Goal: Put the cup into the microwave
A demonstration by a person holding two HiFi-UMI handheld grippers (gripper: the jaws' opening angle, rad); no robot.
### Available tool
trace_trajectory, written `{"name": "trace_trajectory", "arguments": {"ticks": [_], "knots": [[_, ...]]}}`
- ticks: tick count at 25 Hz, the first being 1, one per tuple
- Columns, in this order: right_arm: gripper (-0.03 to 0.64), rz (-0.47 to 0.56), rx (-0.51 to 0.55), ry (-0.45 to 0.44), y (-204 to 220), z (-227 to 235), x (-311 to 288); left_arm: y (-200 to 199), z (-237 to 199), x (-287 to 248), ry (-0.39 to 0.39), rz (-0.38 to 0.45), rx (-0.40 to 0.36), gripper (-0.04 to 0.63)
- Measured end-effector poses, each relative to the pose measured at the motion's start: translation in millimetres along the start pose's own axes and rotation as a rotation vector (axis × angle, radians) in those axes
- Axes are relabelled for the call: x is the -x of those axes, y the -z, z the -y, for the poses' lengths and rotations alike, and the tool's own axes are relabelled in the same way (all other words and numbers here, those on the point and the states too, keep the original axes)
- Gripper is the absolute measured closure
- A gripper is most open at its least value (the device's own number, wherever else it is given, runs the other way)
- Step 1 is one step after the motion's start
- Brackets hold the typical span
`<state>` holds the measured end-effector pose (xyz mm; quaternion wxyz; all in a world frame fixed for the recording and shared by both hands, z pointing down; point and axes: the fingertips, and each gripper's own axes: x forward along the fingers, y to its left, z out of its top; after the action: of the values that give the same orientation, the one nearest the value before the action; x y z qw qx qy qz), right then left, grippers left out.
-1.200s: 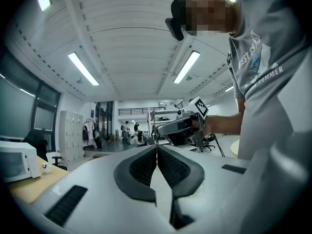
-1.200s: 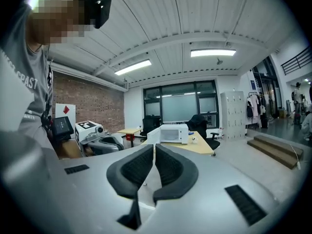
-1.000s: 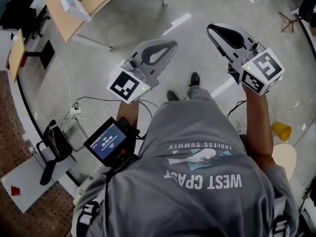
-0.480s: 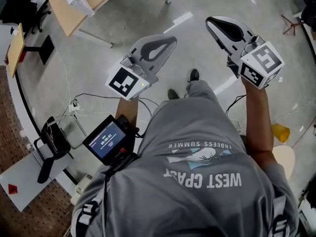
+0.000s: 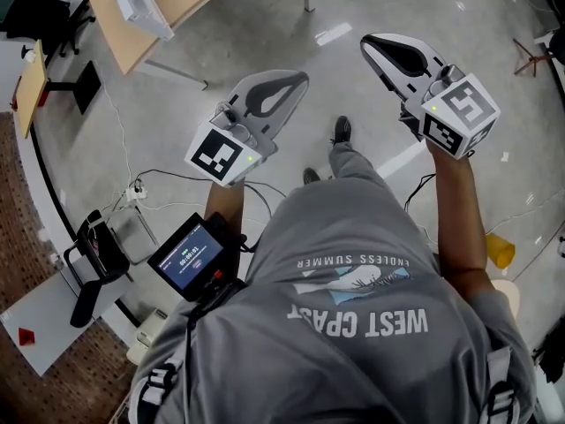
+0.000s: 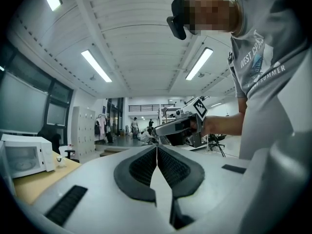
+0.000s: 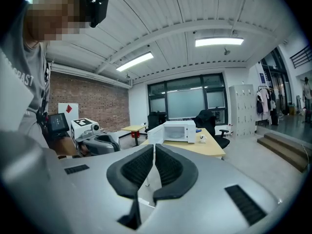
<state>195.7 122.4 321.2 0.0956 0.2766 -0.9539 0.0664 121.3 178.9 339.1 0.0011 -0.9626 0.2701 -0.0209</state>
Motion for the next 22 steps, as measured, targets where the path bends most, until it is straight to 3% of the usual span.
{"name": "trace_trajectory", "arguments": {"ticks": [7,13,19,22], "knots": [[0.595,-0.009,0.009,-0.053,-19.3,43.3,-31.9,-9.2,-45.5,-25.0,-0.067,-0.006,0.007,0.572],[0.595,-0.009,0.028,-0.135,-26.9,109.0,-71.1,-6.2,-106.7,-74.5,-0.150,-0.002,0.005,0.572],[0.595,-0.008,0.067,-0.182,-60.3,115.1,-78.3,-32.6,-115.1,-77.6,-0.198,0.012,-0.006,0.572],[0.595,-0.002,0.050,-0.207,-51.4,145.4,-98.3,-16.0,-139.7,-94.0,-0.220,-0.016,0.008,0.572]]}}
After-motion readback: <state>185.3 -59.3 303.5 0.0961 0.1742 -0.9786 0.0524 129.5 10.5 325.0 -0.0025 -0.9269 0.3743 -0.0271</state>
